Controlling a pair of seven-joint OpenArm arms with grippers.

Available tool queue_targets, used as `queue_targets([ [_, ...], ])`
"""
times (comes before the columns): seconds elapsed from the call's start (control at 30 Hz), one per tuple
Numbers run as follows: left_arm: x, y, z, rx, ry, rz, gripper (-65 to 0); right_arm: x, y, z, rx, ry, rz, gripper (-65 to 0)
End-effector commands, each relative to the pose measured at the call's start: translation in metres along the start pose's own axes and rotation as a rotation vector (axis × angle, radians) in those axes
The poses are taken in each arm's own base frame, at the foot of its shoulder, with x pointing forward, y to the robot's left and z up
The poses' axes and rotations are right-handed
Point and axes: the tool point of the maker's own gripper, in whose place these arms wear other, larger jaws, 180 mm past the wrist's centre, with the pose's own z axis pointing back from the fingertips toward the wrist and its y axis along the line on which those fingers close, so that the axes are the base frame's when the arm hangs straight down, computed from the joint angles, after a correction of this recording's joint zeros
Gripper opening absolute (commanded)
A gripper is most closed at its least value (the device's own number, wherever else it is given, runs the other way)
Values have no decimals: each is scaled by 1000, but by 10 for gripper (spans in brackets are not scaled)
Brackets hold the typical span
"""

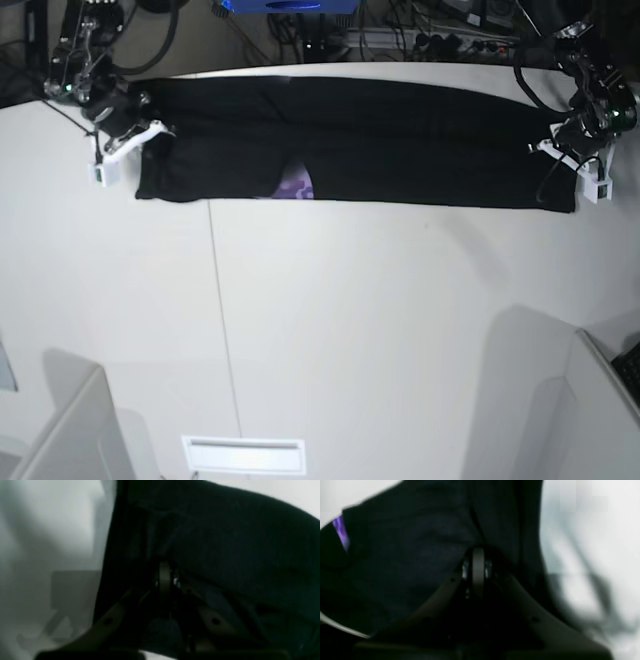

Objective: Fold the T-shirt properly
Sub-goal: 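Release the hem and raise both grippers off the folded strip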

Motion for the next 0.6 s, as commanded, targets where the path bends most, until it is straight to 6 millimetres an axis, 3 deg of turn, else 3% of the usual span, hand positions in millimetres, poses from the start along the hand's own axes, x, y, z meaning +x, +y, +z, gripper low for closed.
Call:
queue_targets([
  [0.0, 0, 5, -3, 20, 24, -1, -650, 18, -7, 0, -34, -35, 25, -650],
  [0.2, 22, -9, -35, -53, 30, 103, -650, 72, -10, -29, -79, -78, 66, -650],
  [0.33, 52, -22, -40, -90, -14, 125, -650, 112, -10, -43, -97, -107, 79, -650],
  [0.43, 76, -27, -35, -101, -64, 123, -650, 139, -1, -39, -88, -156, 99, -650],
  [0.57, 110, -27, -11, -81, -166, 75, -650, 165, 18, -16, -83, -211, 164, -650],
])
